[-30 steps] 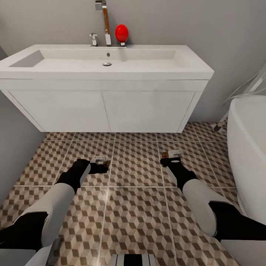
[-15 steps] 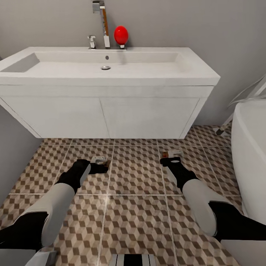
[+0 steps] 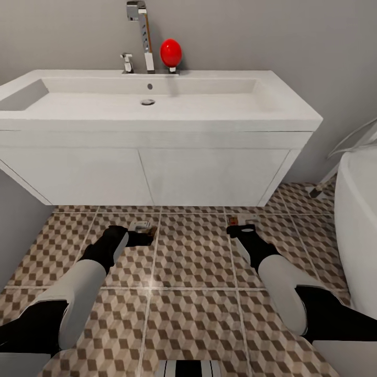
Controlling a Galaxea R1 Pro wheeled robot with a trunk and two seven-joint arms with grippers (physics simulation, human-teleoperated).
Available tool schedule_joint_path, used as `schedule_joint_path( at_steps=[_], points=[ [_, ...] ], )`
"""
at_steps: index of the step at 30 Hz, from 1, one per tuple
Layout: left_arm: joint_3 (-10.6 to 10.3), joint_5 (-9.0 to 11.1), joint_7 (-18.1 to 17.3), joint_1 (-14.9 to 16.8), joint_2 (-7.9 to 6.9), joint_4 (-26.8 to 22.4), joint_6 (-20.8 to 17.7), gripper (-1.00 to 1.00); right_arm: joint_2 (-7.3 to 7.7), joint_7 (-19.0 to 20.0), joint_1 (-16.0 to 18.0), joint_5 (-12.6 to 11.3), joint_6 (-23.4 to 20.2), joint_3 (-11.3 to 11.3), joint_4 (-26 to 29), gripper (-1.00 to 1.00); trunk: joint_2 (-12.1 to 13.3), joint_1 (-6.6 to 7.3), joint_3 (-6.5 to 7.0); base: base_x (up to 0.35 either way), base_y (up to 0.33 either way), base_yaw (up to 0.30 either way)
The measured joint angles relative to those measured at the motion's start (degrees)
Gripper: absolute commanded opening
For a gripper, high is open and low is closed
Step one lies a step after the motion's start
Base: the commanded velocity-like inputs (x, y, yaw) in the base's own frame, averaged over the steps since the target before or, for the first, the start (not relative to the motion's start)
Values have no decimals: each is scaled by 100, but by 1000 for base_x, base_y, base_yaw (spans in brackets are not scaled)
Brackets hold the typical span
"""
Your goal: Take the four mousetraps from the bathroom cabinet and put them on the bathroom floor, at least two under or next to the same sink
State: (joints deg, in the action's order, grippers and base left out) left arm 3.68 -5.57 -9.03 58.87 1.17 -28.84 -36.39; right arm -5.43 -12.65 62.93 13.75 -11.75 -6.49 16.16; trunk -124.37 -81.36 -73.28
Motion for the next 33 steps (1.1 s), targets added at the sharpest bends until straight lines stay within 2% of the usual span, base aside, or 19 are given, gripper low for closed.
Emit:
schedule_joint_path(
  at_steps=[12, 20, 27, 33],
  points=[
    [-7, -5, 2, -1, 48, 209, 10, -100, -2, -18, 0, -9, 5, -2, -84, -100, 0, 0, -88, 0, 0, 122],
    [-19, -4, 10, 4, 236, 416, 775, -100, 11, -16, 0, -9, 230, -7, -381, -100, 0, 0, -153, 0, 0, 162],
    [-18, -4, 40, 108, 338, 427, 964, -100, 30, -16, 0, -8, 246, -7, -405, -100, 0, 0, -210, 0, 0, 165],
    [-18, -8, 349, 227, 470, 498, 1235, -100, 34, -8, 0, 10, 252, -6, -400, -100, 0, 0, -247, 0, 0, 115]
  ],
)
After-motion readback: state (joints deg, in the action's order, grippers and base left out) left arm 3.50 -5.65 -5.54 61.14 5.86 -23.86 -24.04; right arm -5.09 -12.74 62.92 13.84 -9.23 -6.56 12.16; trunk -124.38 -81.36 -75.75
